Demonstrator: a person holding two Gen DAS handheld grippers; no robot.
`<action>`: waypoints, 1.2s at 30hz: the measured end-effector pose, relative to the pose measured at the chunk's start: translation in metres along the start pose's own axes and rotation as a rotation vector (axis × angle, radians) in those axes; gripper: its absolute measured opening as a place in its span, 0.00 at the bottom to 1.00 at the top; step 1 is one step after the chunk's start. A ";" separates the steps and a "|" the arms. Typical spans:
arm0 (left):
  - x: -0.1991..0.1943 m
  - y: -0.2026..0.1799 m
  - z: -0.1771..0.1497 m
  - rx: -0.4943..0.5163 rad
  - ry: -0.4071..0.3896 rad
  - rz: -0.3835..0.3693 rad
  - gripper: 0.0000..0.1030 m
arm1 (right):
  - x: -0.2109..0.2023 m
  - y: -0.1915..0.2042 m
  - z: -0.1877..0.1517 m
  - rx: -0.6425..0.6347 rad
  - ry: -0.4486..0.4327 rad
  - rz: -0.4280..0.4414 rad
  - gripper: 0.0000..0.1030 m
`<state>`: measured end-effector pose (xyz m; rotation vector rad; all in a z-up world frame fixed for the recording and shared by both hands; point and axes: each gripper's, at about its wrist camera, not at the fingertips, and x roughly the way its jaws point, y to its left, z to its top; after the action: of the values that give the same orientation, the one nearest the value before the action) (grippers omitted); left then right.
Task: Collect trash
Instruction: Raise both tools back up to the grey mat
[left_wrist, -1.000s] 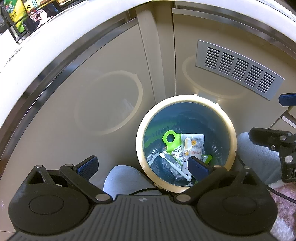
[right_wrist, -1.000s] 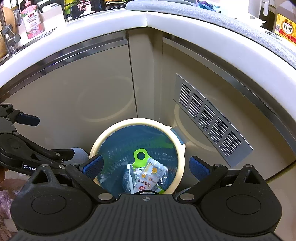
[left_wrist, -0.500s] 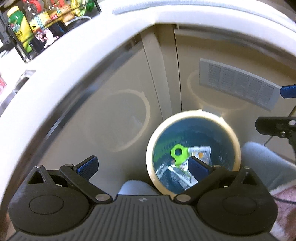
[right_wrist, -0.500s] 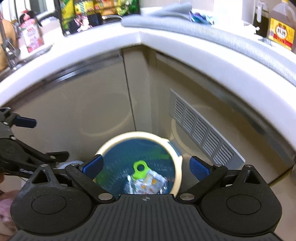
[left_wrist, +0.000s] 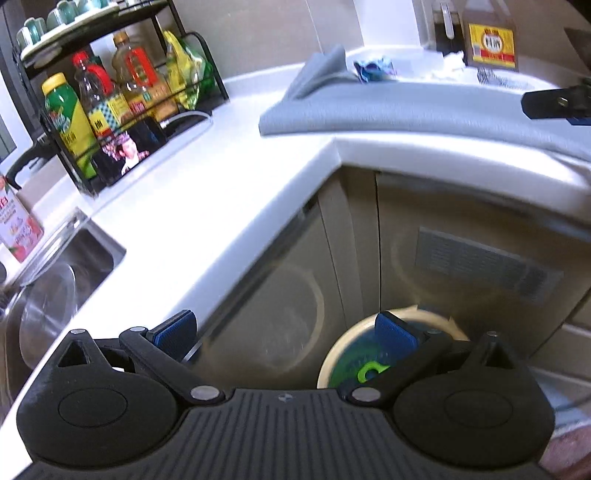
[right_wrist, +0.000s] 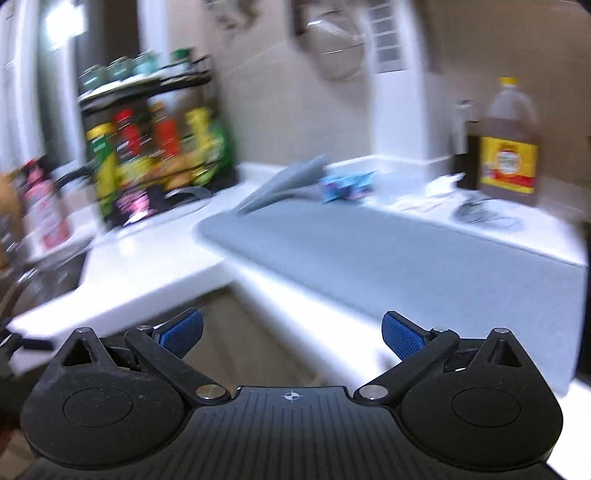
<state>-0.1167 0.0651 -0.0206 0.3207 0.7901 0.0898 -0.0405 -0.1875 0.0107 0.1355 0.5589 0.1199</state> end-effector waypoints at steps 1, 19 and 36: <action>-0.001 0.000 0.005 0.000 -0.006 0.003 1.00 | 0.006 -0.009 0.005 0.029 -0.004 -0.021 1.00; 0.002 0.005 0.035 0.000 -0.003 0.026 1.00 | 0.163 -0.091 0.111 0.325 -0.099 -0.269 1.00; 0.018 0.037 0.033 -0.044 0.058 0.086 1.00 | 0.318 -0.075 0.154 0.252 0.057 -0.435 0.40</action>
<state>-0.0792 0.0956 0.0003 0.3114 0.8306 0.1977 0.3150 -0.2286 -0.0373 0.2532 0.6473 -0.3717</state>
